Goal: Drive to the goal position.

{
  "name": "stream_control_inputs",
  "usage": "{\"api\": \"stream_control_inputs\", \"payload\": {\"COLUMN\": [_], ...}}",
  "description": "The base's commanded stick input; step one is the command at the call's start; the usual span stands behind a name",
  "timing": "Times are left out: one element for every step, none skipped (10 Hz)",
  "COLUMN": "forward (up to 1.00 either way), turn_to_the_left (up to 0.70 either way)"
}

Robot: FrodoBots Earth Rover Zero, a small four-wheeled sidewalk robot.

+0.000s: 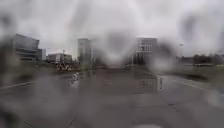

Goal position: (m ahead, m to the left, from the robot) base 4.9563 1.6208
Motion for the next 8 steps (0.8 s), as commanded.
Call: {"api": "stream_control_inputs", "payload": {"forward": [0.07, 0.07, 0.07, 0.07, 0.07, 0.07, 0.07, 0.07], "turn_to_the_left": [0.00, 0.00, 0.01, 0.00, 0.00, 0.00, 0.00, 0.00]}}
